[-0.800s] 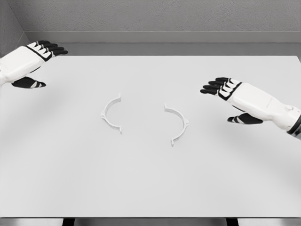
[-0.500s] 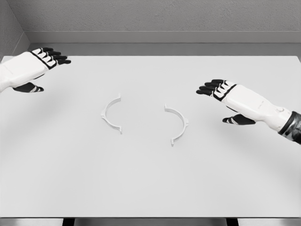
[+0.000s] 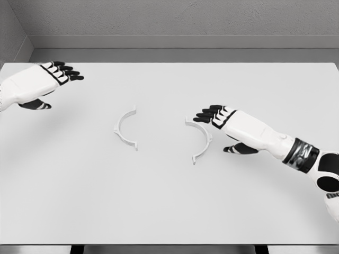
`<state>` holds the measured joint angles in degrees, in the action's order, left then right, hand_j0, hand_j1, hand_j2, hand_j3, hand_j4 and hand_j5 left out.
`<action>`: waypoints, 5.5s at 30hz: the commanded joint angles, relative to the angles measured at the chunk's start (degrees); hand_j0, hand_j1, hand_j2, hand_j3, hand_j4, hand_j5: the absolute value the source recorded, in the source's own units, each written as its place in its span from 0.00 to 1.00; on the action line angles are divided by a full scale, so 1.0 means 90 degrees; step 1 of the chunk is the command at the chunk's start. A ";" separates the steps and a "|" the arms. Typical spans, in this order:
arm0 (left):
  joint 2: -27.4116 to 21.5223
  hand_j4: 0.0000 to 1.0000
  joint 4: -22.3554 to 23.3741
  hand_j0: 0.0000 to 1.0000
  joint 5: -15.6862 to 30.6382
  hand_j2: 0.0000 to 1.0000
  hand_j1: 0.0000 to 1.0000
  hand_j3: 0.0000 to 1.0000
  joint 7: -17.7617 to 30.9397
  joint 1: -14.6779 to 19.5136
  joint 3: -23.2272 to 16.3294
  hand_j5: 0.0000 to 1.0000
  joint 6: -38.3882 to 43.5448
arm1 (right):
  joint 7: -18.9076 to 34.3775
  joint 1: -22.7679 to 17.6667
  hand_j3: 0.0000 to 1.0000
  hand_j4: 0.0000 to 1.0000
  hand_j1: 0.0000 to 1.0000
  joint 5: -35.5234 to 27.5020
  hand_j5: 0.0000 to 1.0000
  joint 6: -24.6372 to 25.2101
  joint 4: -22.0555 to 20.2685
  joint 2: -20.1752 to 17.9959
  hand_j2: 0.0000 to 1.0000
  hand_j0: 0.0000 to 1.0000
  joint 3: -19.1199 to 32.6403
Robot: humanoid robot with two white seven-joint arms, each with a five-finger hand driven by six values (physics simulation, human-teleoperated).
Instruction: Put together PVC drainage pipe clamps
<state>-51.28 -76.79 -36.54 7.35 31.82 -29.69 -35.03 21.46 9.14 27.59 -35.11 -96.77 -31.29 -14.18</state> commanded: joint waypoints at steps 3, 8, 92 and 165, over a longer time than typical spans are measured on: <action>0.0131 1.00 -0.0003 1.00 0.0056 1.00 1.00 1.00 0.0062 0.0000 -0.0090 1.00 0.0004 | 0.0008 0.0029 1.00 1.00 1.00 0.0020 1.00 0.0012 0.0029 0.0157 1.00 1.00 -0.0143; 0.0180 1.00 -0.0023 1.00 0.0037 1.00 1.00 1.00 0.0072 0.0020 -0.0207 1.00 0.0004 | 0.0018 0.0098 1.00 1.00 1.00 0.0050 1.00 0.0012 0.0293 0.0284 1.00 1.00 -0.0212; 0.0327 0.74 -0.0638 0.74 -0.0285 0.74 0.74 0.74 0.0804 -0.0049 -0.1281 0.74 0.0004 | 0.0184 0.1631 1.00 1.00 1.00 0.0665 1.00 0.0012 0.2285 0.1661 1.00 1.00 -0.1051; 0.2397 1.00 0.1393 1.00 -0.0237 1.00 1.00 1.00 0.0922 0.0986 -0.1164 1.00 0.0004 | 0.0301 -0.0850 1.00 1.00 1.00 -0.2685 1.00 0.0012 0.0371 -0.0703 1.00 1.00 0.2191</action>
<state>-29.89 -64.19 -38.98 15.68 40.69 -40.22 -35.08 24.18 1.41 3.90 -35.12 -93.36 -37.59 5.54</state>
